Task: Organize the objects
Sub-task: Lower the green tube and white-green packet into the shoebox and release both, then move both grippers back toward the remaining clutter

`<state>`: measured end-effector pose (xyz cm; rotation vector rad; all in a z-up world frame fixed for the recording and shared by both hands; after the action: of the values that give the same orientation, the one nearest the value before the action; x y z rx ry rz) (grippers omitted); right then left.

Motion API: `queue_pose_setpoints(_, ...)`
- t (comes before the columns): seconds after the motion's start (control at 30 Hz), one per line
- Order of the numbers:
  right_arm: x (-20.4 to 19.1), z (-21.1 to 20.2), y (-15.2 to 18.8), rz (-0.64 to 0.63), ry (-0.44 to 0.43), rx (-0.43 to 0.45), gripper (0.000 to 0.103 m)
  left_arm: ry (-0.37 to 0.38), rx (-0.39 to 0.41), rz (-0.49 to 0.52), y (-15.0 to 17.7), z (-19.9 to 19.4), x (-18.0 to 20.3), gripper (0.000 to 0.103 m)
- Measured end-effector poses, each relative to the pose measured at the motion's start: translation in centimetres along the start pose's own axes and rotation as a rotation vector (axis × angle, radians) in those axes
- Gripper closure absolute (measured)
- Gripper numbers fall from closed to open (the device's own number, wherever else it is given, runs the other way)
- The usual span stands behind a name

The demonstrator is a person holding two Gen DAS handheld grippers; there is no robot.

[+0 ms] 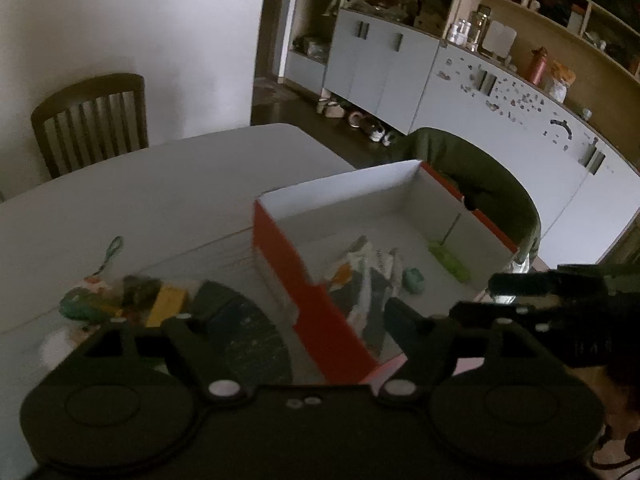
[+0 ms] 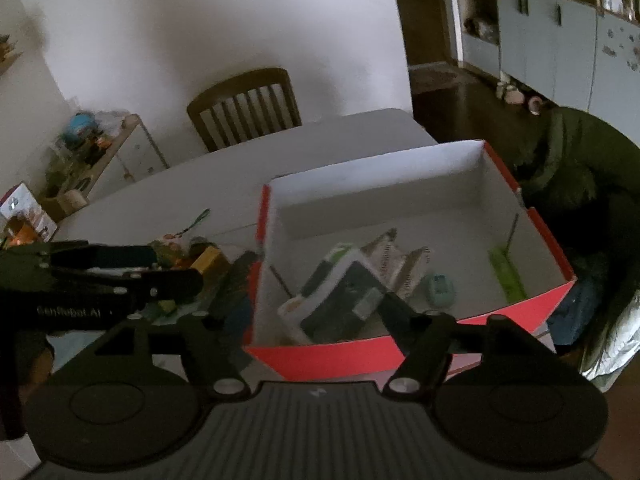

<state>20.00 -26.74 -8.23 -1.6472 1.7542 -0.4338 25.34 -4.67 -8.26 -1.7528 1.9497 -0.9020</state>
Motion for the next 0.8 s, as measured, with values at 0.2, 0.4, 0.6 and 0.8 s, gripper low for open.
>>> queue_pose_setpoints(0.2,-3.3,0.0,0.9,-0.024,-0.022,0.011,0.024,-0.021,0.003,-0.016,1.4,-1.6,-2.9,0.012)
queue_pose_setpoints(0.4,-6.1,0.3,1.2,-0.026,-0.029,0.019,0.023,-0.035,0.021,-0.026,2.7,-3.2,-6.0,0.001)
queue_pose_setpoints(0.6,-8.8,0.9,1.6,-0.040,-0.025,0.014,0.023,-0.074,0.040,-0.033,4.0,-4.0,-9.1,0.001)
queue_pose_setpoints(0.8,-11.2,1.9,2.4,-0.060,-0.012,-0.003,0.023,-0.063,0.065,-0.014,5.6,-4.6,-11.5,0.001)
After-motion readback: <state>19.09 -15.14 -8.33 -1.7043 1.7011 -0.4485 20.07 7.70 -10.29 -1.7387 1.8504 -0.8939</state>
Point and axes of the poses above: each gripper's, at about its wrist camera, not at the fingertips, and z roughly the way its jaws point, x to its right, y to its underside, the point moved 9 cm from there along z, roughly the way its jaws point
